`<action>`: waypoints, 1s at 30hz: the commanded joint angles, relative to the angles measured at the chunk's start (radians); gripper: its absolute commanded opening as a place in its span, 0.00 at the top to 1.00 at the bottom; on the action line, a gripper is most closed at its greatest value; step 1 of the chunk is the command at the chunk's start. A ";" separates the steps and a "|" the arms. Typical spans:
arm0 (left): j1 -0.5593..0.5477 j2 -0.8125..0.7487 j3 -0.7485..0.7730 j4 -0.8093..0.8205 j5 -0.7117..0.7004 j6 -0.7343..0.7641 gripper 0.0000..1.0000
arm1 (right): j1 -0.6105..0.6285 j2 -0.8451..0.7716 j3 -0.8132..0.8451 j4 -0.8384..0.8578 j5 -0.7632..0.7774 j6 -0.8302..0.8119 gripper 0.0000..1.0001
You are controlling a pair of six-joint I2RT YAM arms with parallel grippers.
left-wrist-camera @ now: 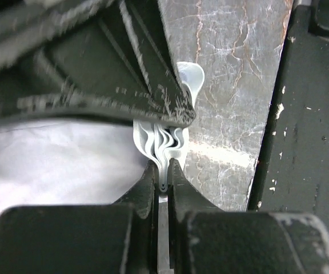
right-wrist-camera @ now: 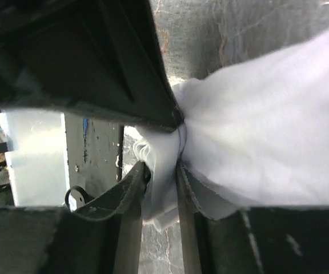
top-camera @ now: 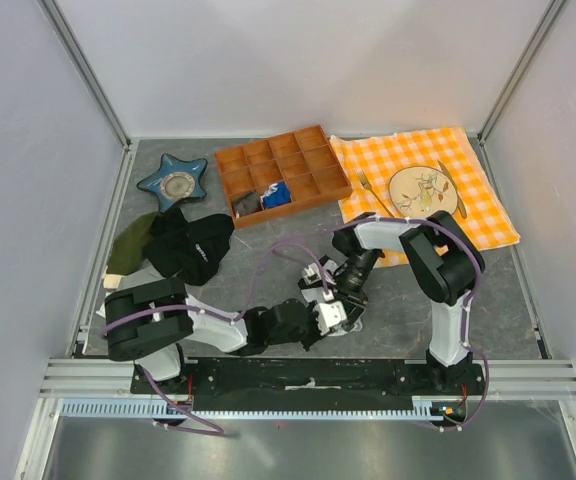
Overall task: Roll the underwear
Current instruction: Roll the underwear to the center of the board.
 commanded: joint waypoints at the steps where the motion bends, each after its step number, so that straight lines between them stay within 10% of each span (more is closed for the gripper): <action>1: 0.104 0.009 -0.082 0.072 0.237 -0.215 0.98 | -0.056 -0.128 0.024 0.030 -0.022 -0.053 0.62; 19: 0.397 0.254 -0.015 0.070 0.673 -0.749 0.98 | -0.150 -0.556 -0.054 0.109 -0.001 -0.265 0.47; 30: 0.481 0.293 0.035 -0.023 0.695 -0.878 0.98 | 0.097 -0.708 -0.364 0.420 0.179 -0.304 0.41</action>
